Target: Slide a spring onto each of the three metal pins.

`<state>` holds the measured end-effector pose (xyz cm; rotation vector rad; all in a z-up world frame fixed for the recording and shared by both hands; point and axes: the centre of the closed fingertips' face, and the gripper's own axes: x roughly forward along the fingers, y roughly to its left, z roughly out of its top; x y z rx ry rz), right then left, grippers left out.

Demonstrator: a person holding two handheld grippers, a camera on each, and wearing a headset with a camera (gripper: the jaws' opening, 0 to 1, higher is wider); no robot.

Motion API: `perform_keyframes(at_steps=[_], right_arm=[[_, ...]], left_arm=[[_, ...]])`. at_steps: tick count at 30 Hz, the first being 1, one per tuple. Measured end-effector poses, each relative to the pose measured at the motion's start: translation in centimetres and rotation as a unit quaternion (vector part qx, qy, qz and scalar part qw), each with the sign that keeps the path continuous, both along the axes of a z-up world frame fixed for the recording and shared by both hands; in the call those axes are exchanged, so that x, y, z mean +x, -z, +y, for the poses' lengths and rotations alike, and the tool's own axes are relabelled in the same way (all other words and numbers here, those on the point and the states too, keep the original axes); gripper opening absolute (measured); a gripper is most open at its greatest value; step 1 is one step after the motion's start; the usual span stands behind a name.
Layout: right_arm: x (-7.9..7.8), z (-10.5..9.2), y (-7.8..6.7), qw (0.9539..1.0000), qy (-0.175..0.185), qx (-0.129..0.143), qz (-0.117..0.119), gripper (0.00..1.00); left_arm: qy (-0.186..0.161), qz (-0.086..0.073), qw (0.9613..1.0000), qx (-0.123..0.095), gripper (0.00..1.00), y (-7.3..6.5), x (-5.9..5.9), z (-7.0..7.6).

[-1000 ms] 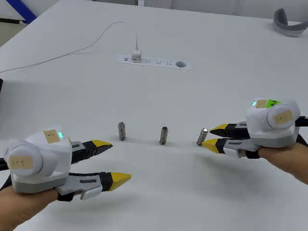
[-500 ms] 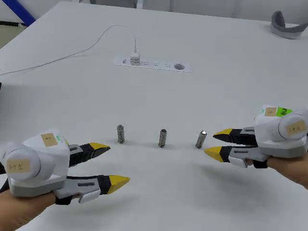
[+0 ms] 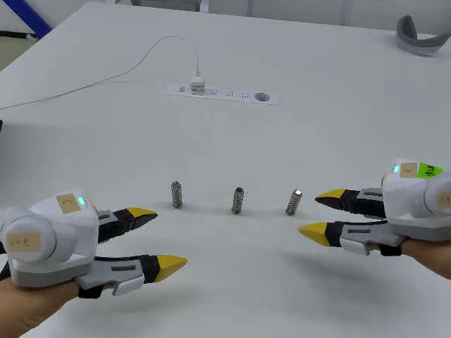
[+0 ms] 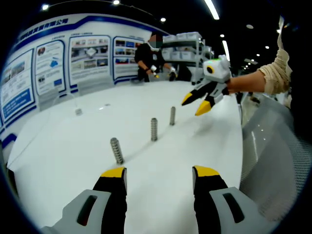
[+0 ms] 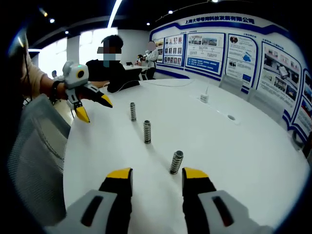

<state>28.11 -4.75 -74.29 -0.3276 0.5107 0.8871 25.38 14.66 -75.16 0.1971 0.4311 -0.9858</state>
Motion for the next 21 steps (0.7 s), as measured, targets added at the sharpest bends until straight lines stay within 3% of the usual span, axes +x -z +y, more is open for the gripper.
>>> perform_keyframes(at_steps=[21], right_arm=[[-1.5,0.1,0.2,0.9996,0.002,0.028,0.002,0.60]], left_arm=[[-0.012,0.005,0.9999,-0.003,0.57,0.4,0.0,0.5]])
